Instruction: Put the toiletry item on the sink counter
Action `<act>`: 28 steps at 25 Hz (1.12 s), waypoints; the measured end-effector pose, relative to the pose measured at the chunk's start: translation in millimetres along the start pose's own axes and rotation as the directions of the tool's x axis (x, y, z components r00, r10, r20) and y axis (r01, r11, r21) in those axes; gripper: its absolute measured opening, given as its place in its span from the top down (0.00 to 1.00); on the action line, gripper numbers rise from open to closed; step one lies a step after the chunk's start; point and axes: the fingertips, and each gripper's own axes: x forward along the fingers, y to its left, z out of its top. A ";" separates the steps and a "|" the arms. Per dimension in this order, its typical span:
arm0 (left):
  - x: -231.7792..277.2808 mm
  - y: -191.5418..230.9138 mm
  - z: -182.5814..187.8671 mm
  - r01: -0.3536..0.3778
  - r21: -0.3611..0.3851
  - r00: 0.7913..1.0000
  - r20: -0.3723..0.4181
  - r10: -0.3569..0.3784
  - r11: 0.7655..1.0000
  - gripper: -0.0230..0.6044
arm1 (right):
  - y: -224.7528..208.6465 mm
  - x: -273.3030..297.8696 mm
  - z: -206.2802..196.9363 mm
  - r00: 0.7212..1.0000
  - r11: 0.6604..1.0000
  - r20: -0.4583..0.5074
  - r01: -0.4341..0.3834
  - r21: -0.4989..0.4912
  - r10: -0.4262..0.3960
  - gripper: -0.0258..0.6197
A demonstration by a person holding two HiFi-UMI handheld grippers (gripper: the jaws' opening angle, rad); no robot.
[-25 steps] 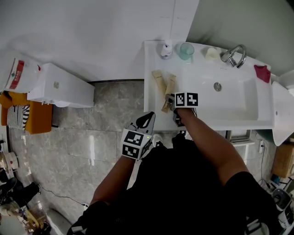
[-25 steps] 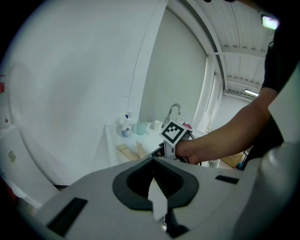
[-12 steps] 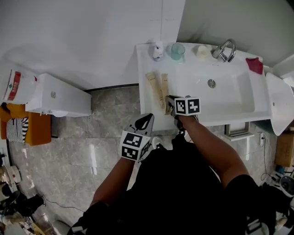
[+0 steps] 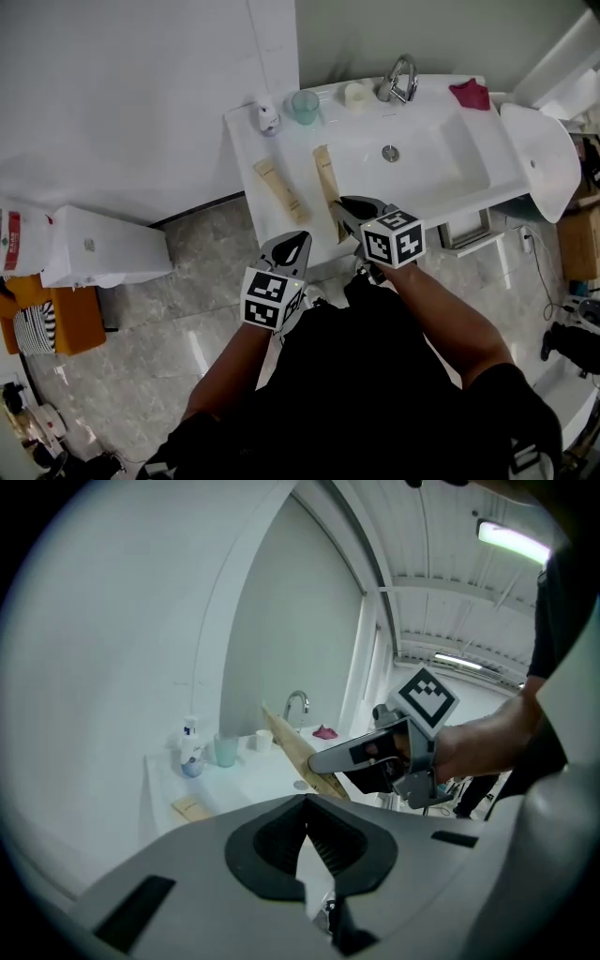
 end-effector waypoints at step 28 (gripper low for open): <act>103.3 -254.6 40.7 0.221 0.138 0.974 0.016 -0.226 0.965 0.96 | -150.0 -339.8 -104.1 0.918 0.934 0.176 0.341 0.110 -0.356 0.90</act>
